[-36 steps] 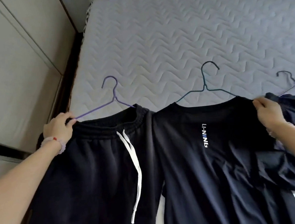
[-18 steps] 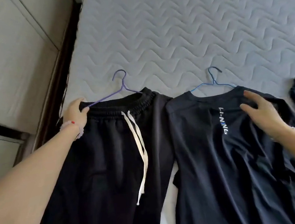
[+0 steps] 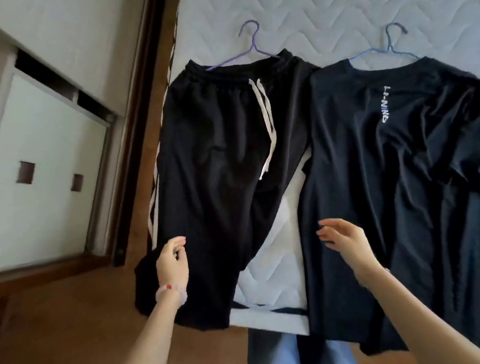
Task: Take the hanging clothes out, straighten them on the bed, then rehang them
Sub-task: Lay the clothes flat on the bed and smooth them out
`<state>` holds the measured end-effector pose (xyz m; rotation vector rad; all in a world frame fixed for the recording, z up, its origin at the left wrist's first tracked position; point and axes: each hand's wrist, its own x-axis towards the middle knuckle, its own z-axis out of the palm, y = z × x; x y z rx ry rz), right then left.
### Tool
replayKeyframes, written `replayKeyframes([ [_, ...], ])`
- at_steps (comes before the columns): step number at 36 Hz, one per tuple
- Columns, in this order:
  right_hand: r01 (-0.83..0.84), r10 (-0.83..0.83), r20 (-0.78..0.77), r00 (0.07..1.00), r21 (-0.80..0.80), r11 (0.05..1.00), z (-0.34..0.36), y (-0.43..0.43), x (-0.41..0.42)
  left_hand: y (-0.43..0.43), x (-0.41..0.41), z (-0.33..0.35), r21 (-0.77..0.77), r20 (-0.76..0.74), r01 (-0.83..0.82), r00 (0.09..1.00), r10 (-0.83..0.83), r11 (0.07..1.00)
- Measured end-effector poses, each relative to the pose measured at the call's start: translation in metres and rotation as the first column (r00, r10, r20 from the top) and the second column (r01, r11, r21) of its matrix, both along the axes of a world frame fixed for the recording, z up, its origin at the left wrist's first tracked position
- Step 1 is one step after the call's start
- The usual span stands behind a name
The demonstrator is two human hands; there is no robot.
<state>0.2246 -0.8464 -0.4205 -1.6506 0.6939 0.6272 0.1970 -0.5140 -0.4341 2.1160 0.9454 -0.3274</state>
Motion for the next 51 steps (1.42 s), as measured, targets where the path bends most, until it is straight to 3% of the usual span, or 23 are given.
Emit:
replayKeyframes([
  [6,-0.094,0.098,-0.183,0.978,0.03,0.995,-0.01,0.03,-0.088,-0.017,-0.138,0.008,-0.035,-0.141,-0.202,0.971,0.196,0.979],
  [11,-0.158,0.173,-0.244,0.954,0.08,0.984,-0.012,0.064,-0.106,-0.017,-0.186,0.006,-0.065,-0.209,-0.257,0.948,0.239,0.964],
  [15,-0.208,0.239,-0.249,0.938,0.144,0.967,-0.015,0.1,-0.1,0.0,-0.181,0.007,-0.028,-0.15,-0.254,0.957,0.247,0.967],
  [18,-0.168,0.22,-0.274,0.936,0.2,0.965,-0.016,0.127,-0.095,0.014,-0.159,0.005,0.01,-0.133,-0.156,0.979,0.156,0.988],
  [25,-0.054,0.13,-0.323,0.938,0.234,0.971,-0.026,0.188,-0.096,0.041,-0.11,-0.019,-0.131,-0.251,-0.11,0.965,0.074,0.985],
  [30,0.141,-0.114,-0.341,0.933,0.057,0.988,-0.035,0.221,-0.108,0.059,-0.108,-0.007,-0.208,-0.228,0.02,0.971,-0.068,0.978],
  [33,0.017,-0.059,-0.274,0.96,-0.151,0.988,-0.034,0.238,-0.116,0.073,-0.11,0.011,-0.239,-0.139,0.019,0.989,-0.054,0.971],
  [35,-0.023,-0.022,-0.224,0.974,-0.197,0.98,-0.024,0.254,-0.12,0.085,-0.109,0.024,-0.221,-0.091,0.003,0.996,-0.024,0.975],
  [45,-0.101,0.115,-0.135,0.984,0.104,0.989,-0.003,0.299,-0.101,0.168,-0.075,0.024,0.015,-0.072,0.011,0.997,-0.01,1.0],
  [47,-0.036,0.049,-0.14,0.989,0.091,0.995,-0.003,0.287,-0.095,0.178,-0.062,0.022,0.058,-0.077,-0.03,0.996,0.035,0.998],
  [51,0.287,-0.309,-0.085,0.947,-0.206,0.935,-0.012,0.24,-0.082,0.186,-0.045,0.014,0.022,-0.129,-0.086,0.988,0.088,0.996],
])
